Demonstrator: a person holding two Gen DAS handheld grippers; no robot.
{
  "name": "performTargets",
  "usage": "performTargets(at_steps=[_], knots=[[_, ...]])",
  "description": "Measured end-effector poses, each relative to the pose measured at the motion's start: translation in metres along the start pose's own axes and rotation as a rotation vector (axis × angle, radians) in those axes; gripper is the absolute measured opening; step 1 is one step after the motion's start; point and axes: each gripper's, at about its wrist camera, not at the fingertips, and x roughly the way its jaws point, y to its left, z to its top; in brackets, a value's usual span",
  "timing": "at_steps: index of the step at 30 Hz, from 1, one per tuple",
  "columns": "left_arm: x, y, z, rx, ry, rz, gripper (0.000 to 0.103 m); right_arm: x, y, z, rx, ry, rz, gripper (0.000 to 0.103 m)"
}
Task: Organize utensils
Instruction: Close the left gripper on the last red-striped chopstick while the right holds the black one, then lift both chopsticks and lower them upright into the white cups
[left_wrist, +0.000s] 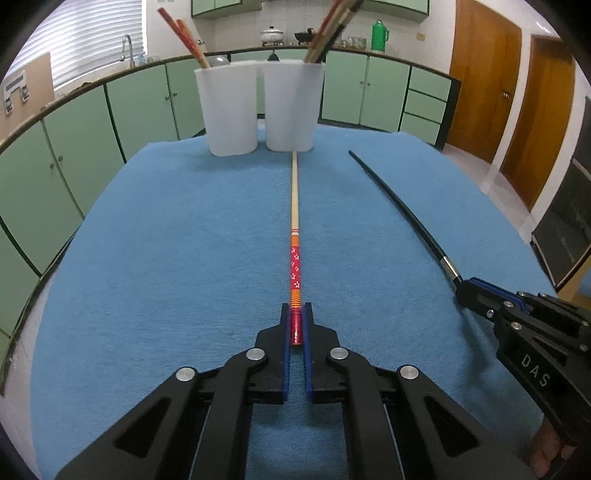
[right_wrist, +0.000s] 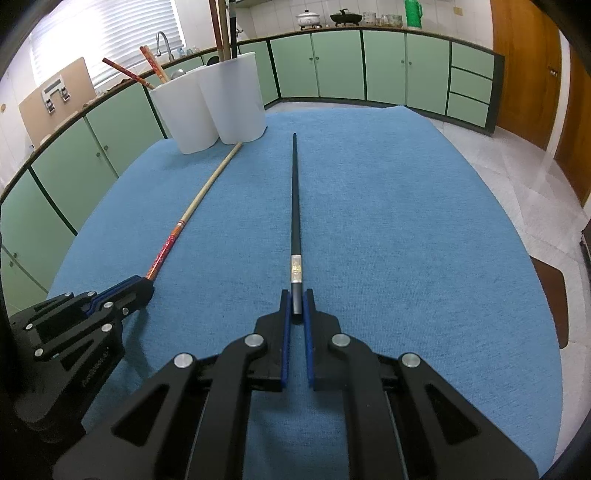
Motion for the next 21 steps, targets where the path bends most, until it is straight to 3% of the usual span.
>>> performTargets(at_steps=[12, 21], knots=[[-0.062, 0.015, 0.03, 0.023, -0.114, -0.017, 0.006, -0.046, 0.002, 0.027, -0.034, -0.107, 0.013, 0.006], [-0.109, 0.021, 0.068, 0.057, -0.214, -0.033, 0.006, -0.092, 0.0, 0.075, -0.042, -0.223, 0.063, 0.006]])
